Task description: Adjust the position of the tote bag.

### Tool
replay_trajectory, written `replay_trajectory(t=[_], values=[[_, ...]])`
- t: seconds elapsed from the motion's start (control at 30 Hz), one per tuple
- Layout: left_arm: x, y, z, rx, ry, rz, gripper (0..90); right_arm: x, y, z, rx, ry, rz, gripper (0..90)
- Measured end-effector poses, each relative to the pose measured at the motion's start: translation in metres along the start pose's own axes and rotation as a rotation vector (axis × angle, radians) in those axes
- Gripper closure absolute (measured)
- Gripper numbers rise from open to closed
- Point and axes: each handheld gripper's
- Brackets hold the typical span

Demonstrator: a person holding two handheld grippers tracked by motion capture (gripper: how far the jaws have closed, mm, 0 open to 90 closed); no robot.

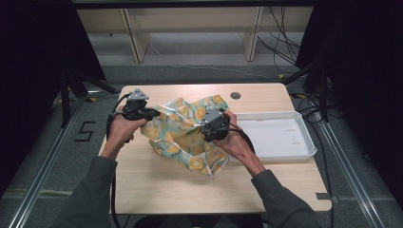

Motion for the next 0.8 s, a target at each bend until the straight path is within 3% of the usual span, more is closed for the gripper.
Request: replay_trajectory(t=[0.17,0.23,0.33,0.37,0.4,0.43,0.47,0.5,0.57,0.63,0.67,0.73,0.8], values=[[-0.007,0.003,0.0,-0.019,-0.006,0.003,88.6,0.006,0.005,-0.003,0.012,-0.027,0.012,79.9],[-0.011,0.003,-0.001,-0.038,-0.015,0.008,85.9,0.007,0.003,-0.005,0.018,-0.033,0.005,86.7],[-0.019,0.0,-0.004,-0.053,-0.035,0.022,74.7,0.007,0.002,-0.01,0.036,-0.014,-0.002,89.4],[-0.022,-0.002,-0.006,-0.044,-0.034,0.043,58.0,0.007,0.0,-0.015,0.044,0.015,-0.009,89.6],[-0.024,-0.006,-0.011,-0.035,-0.024,0.076,58.0,0.007,0.0,-0.015,0.044,0.015,-0.009,89.6],[-0.027,-0.012,-0.016,-0.013,0.008,0.102,47.7,0.009,-0.002,-0.019,0.05,0.044,-0.02,89.6],[-0.029,-0.02,-0.022,-0.007,0.041,0.118,47.7,0.009,-0.002,-0.019,0.05,0.044,-0.02,89.6],[-0.032,-0.029,-0.029,-0.009,0.065,0.126,42.2,0.011,-0.003,-0.024,0.051,0.064,-0.022,89.6],[-0.036,-0.048,-0.044,-0.038,0.093,0.132,41.0,0.012,-0.004,-0.025,0.045,0.078,-0.015,89.7],[-0.037,-0.059,-0.058,-0.031,0.126,0.135,40.2,0.014,-0.004,-0.029,0.04,0.066,-0.016,89.7],[-0.037,-0.059,-0.066,-0.005,0.172,0.132,38.6,0.016,-0.004,-0.028,0.033,0.087,-0.027,89.6],[-0.039,-0.045,-0.085,0.016,0.21,0.161,32.6,0.02,-0.005,-0.028,0.049,0.09,-0.027,89.7],[-0.04,-0.023,-0.1,0.025,0.223,0.171,28.6,0.024,-0.005,-0.027,0.053,0.096,-0.029,89.6]])
Point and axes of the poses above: each handheld gripper's, and its own axes: y roughly forward along the jaws, x roughly out of its top, z roughly to its left, and after that the axes turned 2 degrees about x, right-handed
